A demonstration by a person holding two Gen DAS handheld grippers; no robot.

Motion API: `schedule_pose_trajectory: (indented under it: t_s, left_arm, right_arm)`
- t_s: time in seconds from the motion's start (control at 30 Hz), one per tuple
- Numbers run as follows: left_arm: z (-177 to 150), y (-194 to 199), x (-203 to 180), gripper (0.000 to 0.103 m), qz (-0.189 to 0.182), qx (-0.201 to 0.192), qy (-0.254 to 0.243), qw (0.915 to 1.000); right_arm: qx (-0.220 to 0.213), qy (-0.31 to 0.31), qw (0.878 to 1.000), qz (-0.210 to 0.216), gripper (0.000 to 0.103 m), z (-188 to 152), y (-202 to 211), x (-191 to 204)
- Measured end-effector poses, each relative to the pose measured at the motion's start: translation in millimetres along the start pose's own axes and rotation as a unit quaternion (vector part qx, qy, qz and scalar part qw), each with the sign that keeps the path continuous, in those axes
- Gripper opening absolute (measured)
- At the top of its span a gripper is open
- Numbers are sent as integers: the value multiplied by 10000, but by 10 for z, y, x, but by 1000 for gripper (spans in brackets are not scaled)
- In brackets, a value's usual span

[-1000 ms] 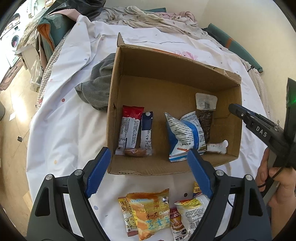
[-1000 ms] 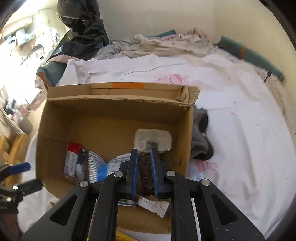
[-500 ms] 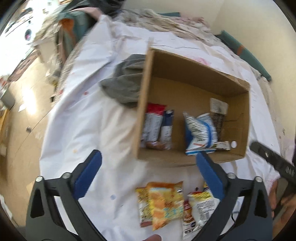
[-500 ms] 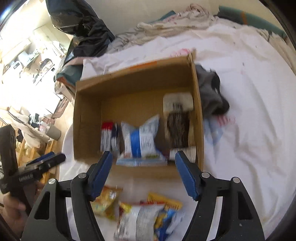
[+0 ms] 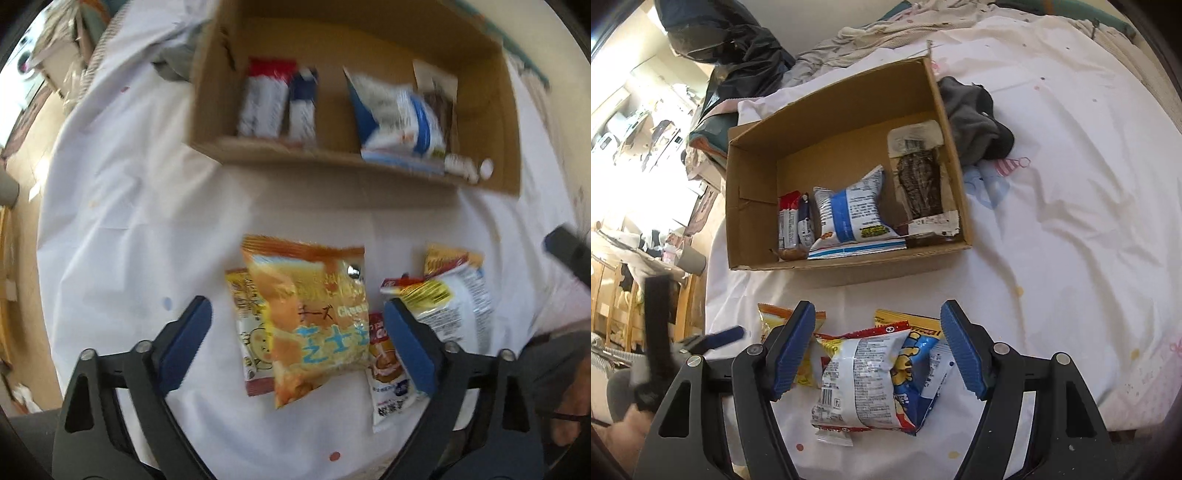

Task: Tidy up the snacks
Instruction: 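Grasp the orange cheese chip bag with the left tool while the right tool grasps the white chip bag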

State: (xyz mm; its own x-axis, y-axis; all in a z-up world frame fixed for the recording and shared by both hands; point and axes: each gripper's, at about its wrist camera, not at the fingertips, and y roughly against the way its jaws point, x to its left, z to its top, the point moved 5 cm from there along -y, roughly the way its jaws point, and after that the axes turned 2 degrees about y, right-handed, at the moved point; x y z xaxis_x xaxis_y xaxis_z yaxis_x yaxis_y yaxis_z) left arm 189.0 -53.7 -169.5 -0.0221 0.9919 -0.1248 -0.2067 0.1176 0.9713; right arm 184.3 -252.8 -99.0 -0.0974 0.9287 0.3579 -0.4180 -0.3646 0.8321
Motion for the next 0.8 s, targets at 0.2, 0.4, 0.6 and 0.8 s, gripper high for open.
schedule_pose_trajectory:
  t_s: [0.2, 0.4, 0.6, 0.8]
  left_arm:
    - [-44, -151, -105, 47, 36, 136, -181, 9997]
    - [-94, 107, -98, 21, -270, 80, -183, 9994]
    - [-162, 526, 157, 13, -623, -150, 209, 9977]
    - [-191, 668, 382, 10, -643, -293, 561, 9959]
  right_arm:
    - [22, -81, 10000, -52, 73, 9, -30, -21]
    - [253, 17, 9997, -29, 73, -38, -147, 51]
    - [712, 162, 9973, 71, 74, -242, -321, 212]
    - [1133, 598, 9915, -218, 83, -502, -536, 416]
